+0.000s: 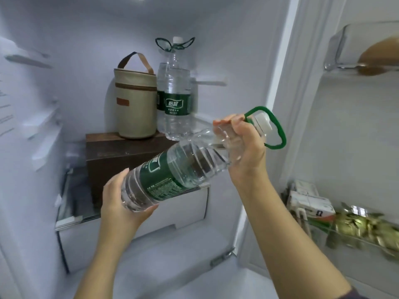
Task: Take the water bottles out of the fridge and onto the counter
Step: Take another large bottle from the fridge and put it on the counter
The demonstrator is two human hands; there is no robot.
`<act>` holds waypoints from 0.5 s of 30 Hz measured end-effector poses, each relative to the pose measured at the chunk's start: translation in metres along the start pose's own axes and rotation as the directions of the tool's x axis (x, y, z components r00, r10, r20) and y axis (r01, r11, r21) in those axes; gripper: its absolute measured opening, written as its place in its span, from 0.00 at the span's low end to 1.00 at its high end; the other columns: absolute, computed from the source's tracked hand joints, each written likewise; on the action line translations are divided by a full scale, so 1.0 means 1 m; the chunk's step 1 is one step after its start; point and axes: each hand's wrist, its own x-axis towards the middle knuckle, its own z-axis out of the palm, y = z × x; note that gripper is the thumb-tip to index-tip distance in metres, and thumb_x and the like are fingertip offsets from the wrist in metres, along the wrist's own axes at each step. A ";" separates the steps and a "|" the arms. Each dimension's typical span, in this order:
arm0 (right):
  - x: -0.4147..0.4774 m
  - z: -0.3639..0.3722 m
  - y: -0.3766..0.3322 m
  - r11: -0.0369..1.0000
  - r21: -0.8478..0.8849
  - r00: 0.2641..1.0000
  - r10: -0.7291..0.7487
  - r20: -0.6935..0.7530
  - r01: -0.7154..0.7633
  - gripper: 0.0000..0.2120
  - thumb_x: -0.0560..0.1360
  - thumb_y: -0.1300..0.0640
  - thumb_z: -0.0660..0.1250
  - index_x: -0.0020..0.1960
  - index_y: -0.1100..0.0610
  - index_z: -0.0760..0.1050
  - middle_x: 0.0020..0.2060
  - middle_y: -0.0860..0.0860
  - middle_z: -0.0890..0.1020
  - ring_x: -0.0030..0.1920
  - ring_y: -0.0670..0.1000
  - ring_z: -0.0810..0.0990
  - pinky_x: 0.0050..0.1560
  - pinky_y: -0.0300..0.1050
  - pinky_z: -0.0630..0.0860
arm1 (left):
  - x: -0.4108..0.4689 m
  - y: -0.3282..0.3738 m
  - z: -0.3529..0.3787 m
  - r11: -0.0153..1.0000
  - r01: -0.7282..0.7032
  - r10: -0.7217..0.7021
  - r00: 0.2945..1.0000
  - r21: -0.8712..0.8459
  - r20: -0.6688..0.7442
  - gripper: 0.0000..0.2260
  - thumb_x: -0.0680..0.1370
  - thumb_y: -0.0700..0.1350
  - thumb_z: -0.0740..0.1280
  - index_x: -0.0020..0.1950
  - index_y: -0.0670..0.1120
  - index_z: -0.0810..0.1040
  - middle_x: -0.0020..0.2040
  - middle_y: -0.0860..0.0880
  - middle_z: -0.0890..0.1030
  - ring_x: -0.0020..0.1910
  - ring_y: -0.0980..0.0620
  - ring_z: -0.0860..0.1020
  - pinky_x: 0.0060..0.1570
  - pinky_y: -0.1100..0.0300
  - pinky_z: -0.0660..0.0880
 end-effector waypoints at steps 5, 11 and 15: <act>-0.032 -0.023 -0.027 0.999 -0.032 0.999 0.019 -0.038 -0.020 0.10 0.69 0.64 0.63 0.34 0.54 0.80 0.34 0.51 0.83 0.42 0.55 0.82 0.50 0.51 0.78 | -0.045 0.015 0.012 1.000 0.025 -0.025 0.998 0.004 0.059 0.49 0.57 0.40 0.85 0.73 0.52 0.65 0.69 0.55 0.66 0.66 0.58 0.68 0.64 0.49 0.72; -0.092 -0.055 -0.088 0.998 -0.063 0.990 0.016 -0.139 -0.026 0.05 0.69 0.64 0.63 0.36 0.60 0.77 0.34 0.54 0.81 0.43 0.59 0.81 0.55 0.59 0.76 | -0.111 0.070 0.015 1.000 -0.004 0.005 0.994 -0.007 0.109 0.48 0.58 0.42 0.84 0.72 0.59 0.65 0.65 0.57 0.67 0.63 0.69 0.66 0.64 0.62 0.67; -0.140 -0.090 -0.146 0.999 0.000 0.981 0.032 -0.191 -0.032 0.10 0.70 0.64 0.63 0.33 0.55 0.79 0.33 0.52 0.81 0.41 0.56 0.81 0.55 0.58 0.74 | -0.166 0.113 0.028 1.000 0.003 -0.001 0.980 -0.011 0.201 0.48 0.58 0.42 0.84 0.73 0.54 0.64 0.68 0.53 0.67 0.64 0.64 0.65 0.64 0.59 0.66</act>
